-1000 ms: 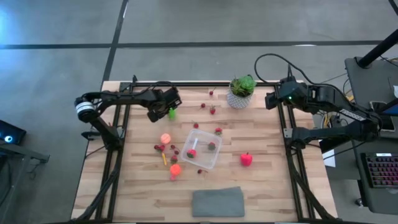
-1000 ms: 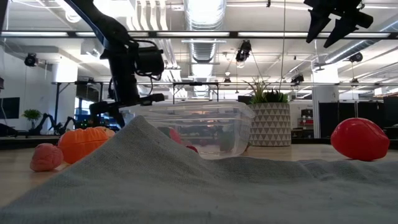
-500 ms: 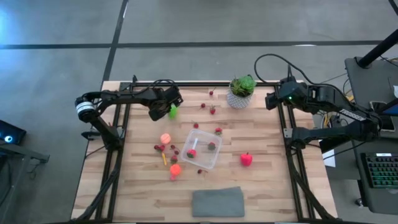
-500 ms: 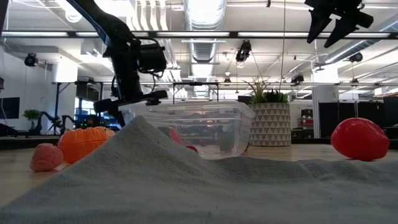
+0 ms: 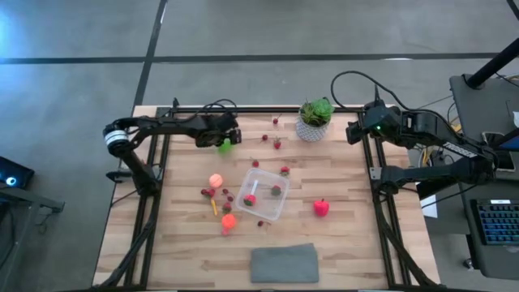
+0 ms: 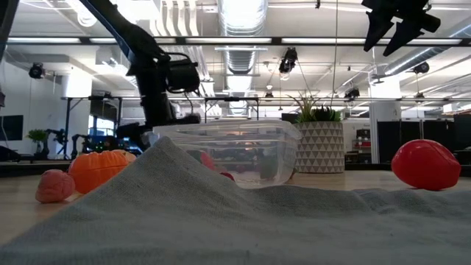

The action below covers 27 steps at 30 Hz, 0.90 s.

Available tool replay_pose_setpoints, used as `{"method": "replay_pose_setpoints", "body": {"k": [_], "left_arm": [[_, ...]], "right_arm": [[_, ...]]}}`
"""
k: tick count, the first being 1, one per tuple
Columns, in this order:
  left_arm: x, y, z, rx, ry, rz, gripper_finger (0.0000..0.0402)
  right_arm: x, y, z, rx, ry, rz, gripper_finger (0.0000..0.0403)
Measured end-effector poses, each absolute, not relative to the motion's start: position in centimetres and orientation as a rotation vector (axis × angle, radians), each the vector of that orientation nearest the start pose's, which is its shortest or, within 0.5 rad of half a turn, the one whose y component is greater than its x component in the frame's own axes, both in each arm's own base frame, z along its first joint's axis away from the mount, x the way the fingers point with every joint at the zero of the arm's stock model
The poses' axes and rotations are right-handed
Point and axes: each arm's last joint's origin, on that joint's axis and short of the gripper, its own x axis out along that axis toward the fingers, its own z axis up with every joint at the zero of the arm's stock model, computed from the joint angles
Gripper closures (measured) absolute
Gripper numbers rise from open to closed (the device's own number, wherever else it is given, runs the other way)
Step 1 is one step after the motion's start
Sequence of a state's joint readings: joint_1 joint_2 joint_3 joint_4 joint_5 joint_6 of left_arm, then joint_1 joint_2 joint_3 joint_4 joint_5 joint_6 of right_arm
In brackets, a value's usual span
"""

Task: Pick and placing Produce into tupperware
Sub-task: Put the melon into the transparent container

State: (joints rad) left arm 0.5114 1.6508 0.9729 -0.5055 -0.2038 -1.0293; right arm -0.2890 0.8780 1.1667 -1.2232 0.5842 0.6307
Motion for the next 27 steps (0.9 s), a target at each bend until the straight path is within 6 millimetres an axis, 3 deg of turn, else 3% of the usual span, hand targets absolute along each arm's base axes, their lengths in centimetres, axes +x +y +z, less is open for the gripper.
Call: {"method": "replay_pose_setpoints", "body": {"k": [6,12,17,27], "left_arm": [[27.7,15.9,15.5,-1.041,0.93,1.041,0.0068],[28.6,16.3,16.1,-0.979,0.985,0.962,0.0069],[28.1,16.0,16.6,-0.985,1.037,0.971,0.0072],[28.0,16.1,16.7,-0.962,1.027,0.997,0.0135]], "right_arm": [[11.4,-5.1,36.0,0.405,0.66,-1.07,0.01],[11.4,-5.1,36.0,0.408,0.659,-1.071,0.0097],[11.4,-5.1,36.0,0.408,0.659,-1.072,0.0103],[11.4,-5.1,36.0,0.409,0.659,-1.071,0.0097]]}}
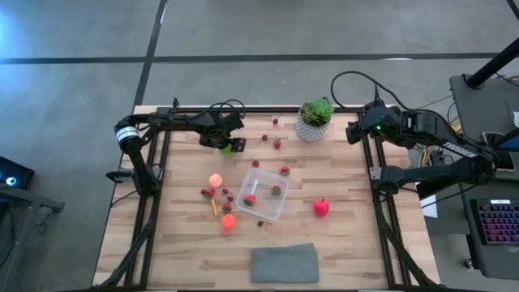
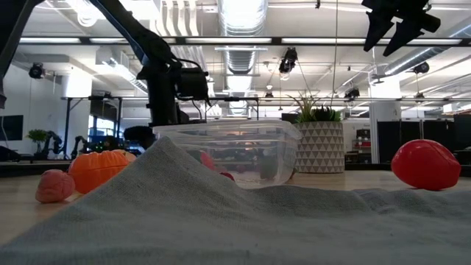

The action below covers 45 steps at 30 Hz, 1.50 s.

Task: Pick and placing Produce into tupperware
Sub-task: Put the melon into the transparent container

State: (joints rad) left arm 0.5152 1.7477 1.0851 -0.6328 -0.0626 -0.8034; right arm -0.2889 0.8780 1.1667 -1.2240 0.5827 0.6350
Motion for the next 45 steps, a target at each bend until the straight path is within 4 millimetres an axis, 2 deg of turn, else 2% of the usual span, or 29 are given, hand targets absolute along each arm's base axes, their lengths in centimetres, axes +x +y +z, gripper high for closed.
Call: {"method": "replay_pose_setpoints", "body": {"k": [4,16,22,27,31,33,36,39,45], "left_arm": [[28.3,16.3,16.8,-0.942,0.979,1.006,0.0145],[28.4,16.1,16.9,-0.908,0.986,0.987,0.0147],[29.1,14.8,18.9,-0.928,0.953,0.888,0.0147],[30.8,11.8,23.8,-0.984,0.85,0.687,0.0147],[32.0,7.8,28.3,-0.924,0.768,0.497,0.0147],[32.6,5.7,29.6,-0.898,0.756,0.42,0.0147],[33.5,2.6,29.8,-0.893,0.787,0.349,0.0147],[34.6,0.2,28.4,-0.955,0.85,0.351,0.0147],[36.9,-2.3,25.6,-1.096,0.841,0.442,0.0142]], "right_arm": [[11.4,-5.1,36.0,0.409,0.659,-1.07,0.0098],[11.4,-5.1,36.0,0.41,0.659,-1.07,0.0096],[11.4,-5.1,36.0,0.405,0.66,-1.07,0.0096],[11.4,-5.1,36.0,0.404,0.662,-1.07,0.0101],[11.4,-5.1,36.0,0.392,0.67,-1.065,0.0097],[11.4,-5.0,36.0,0.376,0.682,-1.054,0.0095],[11.4,-5.0,36.0,0.365,0.695,-1.038,0.0092],[11.3,-5.0,35.9,0.363,0.707,-1.036,0.0092],[10.7,-4.7,35.4,0.353,0.809,-1.026,0.0096]]}}
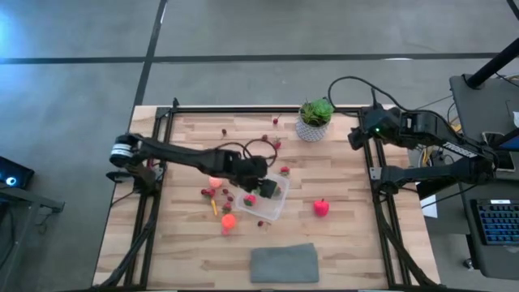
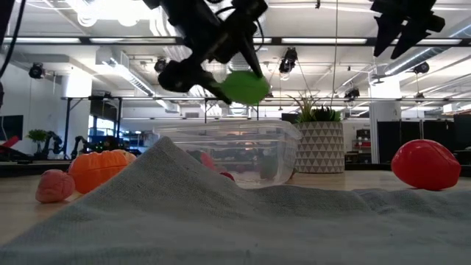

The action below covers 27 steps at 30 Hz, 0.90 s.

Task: Pick and placing Produce into tupperware
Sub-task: Put the melon into the transparent container, then put the apple into the transparent container

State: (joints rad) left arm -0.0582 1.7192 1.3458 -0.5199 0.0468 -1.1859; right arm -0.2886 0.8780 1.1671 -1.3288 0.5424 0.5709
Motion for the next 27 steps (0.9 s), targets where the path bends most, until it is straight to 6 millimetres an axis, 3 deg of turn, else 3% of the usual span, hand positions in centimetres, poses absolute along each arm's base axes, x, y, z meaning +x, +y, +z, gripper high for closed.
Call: {"method": "replay_pose_setpoints", "body": {"k": [4,11,21,27], "left_arm": [[37.6,-2.4,24.1,-1.179,0.854,0.513,0.0122],[36.8,-2.5,24.6,-1.213,0.882,0.548,0.0074],[28.9,-1.9,27.4,-0.967,1.146,0.843,0.0084],[27.1,-1.5,26.3,-0.838,1.212,0.858,0.0087]], "right_arm": [[10.1,-4.6,35.1,0.337,0.88,-1.035,0.0099],[9.6,-4.4,35.1,0.335,0.902,-1.039,0.0097],[9.1,-4.3,35.3,0.343,0.866,-1.035,0.0101],[9.2,-4.3,35.4,0.359,0.839,-1.037,0.0097]]}}
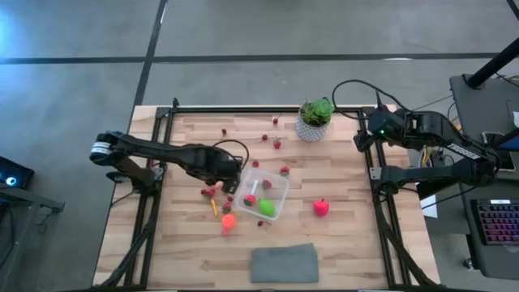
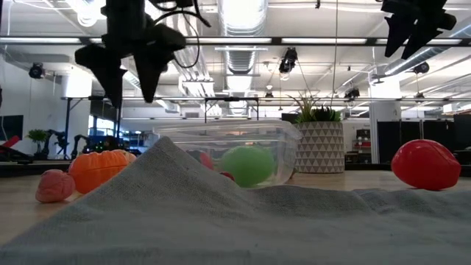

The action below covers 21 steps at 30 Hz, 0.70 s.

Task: Pick and placing Produce into tupperware
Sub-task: Put the apple into the transparent container

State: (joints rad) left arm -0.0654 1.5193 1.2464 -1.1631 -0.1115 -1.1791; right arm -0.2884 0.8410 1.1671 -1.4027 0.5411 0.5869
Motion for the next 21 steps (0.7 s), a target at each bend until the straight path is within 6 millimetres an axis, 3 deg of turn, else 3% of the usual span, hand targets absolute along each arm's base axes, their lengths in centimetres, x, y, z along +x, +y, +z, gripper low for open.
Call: {"method": "replay_pose_setpoints", "body": {"k": [8,13,21], "left_arm": [[26.4,-1.4,24.0,-0.774,1.298,0.876,0.0087],[26.9,-1.4,24.6,-0.804,1.227,0.829,0.0087],[27.1,-1.5,26.3,-0.911,1.066,0.77,0.0087]], "right_arm": [[9.2,-4.3,35.4,0.376,0.827,-1.047,0.0101],[9.2,-4.1,35.3,0.414,0.854,-0.998,0.0096],[9.7,-3.2,33.4,0.579,1.006,-0.7,0.01]]}}
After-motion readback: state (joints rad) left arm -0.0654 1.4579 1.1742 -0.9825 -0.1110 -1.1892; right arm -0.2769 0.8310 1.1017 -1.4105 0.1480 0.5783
